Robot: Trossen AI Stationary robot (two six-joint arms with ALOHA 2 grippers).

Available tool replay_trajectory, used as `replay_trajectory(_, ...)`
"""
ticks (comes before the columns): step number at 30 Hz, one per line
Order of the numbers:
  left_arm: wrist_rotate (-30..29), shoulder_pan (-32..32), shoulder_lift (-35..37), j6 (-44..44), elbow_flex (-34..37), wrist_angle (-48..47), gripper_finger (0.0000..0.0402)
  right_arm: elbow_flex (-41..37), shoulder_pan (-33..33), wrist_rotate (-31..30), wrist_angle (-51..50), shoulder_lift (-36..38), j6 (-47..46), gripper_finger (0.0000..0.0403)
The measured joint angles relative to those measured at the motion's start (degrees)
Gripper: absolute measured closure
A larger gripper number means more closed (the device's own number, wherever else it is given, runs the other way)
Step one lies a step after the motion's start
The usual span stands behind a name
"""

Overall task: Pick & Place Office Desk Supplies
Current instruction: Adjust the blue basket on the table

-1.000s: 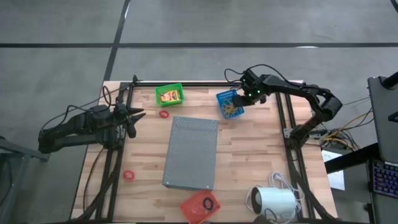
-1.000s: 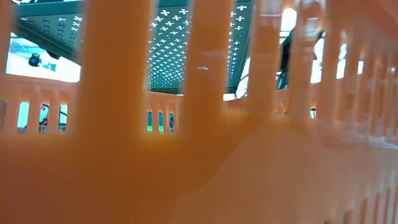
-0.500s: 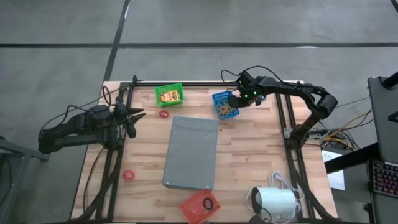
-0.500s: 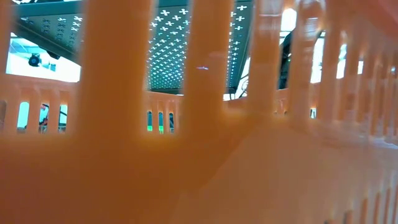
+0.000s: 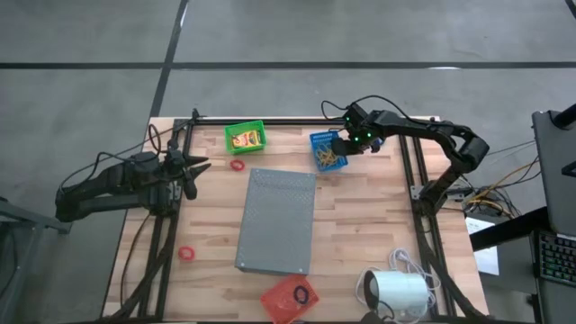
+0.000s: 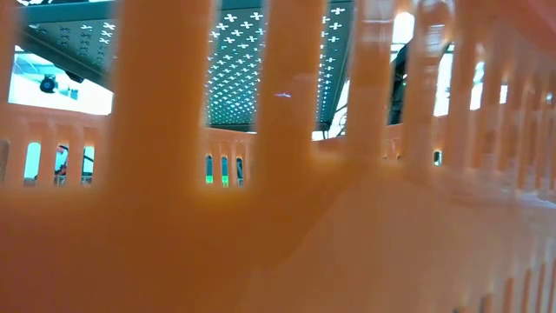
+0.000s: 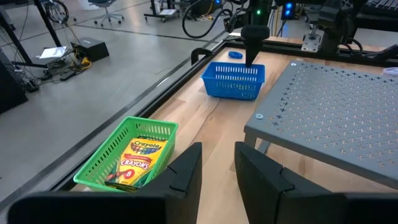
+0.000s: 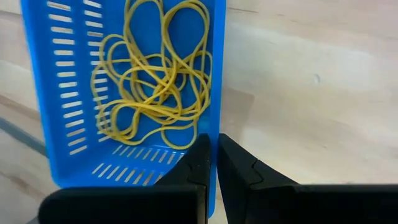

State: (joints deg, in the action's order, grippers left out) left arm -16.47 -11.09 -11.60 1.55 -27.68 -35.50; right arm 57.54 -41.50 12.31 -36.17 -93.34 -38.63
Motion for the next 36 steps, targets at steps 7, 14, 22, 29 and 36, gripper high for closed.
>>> replay_trajectory(7, 0.0, 0.0, 0.0, 0.0, 0.0, 0.0, 0.0303, 0.1, 0.4, -4.1, -1.1, 2.4, -0.4, 0.039)
replay_trajectory(14, 0.0, 0.0, 0.0, 0.0, 0.0, 0.0, 0.0303, 0.2, 1.2, -5.7, -0.9, 4.1, -4.1, 0.039)
replay_trajectory(22, 0.0, 0.0, 0.0, 0.0, 0.0, 0.0, 0.0303, 0.2, 3.0, -1.5, 2.2, 1.5, -5.1, 0.039)
replay_trajectory(29, 0.0, 0.0, 0.0, 0.0, 0.0, 0.0, 0.0303, 0.2, 3.5, 0.2, 4.9, -0.6, -6.8, 0.039)
replay_trajectory(36, 0.0, 0.0, 0.0, 0.0, 0.0, 0.0, 0.0303, 0.2, 3.7, 0.2, 5.3, -0.4, -8.2, 0.0386)
